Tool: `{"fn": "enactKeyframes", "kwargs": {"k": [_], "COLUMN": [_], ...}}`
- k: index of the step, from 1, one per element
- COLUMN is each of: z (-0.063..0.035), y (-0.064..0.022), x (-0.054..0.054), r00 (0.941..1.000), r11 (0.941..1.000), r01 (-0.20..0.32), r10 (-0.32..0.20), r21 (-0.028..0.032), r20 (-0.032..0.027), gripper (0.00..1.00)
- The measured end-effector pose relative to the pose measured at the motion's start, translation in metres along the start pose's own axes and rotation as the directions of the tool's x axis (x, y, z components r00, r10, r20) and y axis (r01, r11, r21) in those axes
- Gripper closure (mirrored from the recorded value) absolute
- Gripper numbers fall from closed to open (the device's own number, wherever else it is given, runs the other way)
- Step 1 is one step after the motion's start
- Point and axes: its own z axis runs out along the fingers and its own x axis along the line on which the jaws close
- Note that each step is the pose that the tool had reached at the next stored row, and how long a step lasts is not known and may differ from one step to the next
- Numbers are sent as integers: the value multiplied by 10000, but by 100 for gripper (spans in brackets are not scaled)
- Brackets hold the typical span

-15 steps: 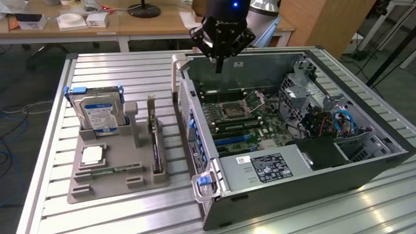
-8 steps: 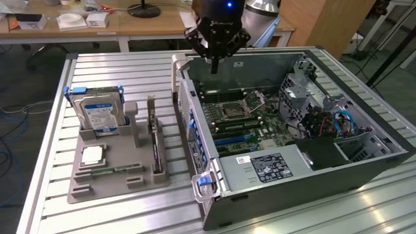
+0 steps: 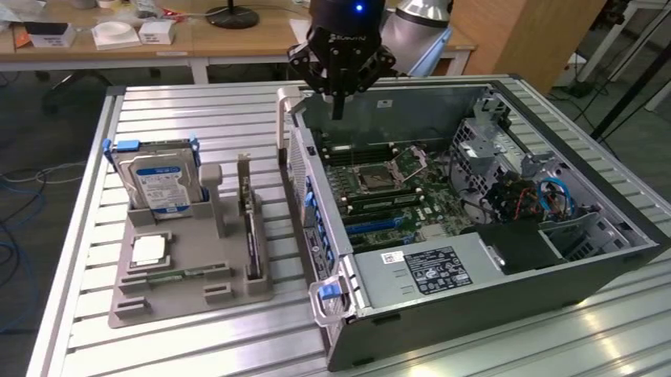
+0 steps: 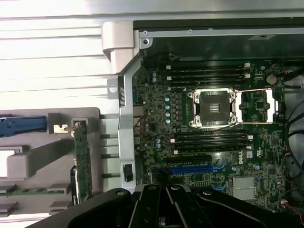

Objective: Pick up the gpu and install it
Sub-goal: 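Reach for the gpu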

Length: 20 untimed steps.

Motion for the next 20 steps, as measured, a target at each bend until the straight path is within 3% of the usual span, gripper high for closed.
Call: {"fn": "enactKeyframes", "kwargs": {"k": [20], "z": [4], "y": [-22], "x": [283], "r00": [10000], "r11": [10000], "r01": [0], "r10": [0], "r21": [0], "r20": [0], "gripper": [89]}}
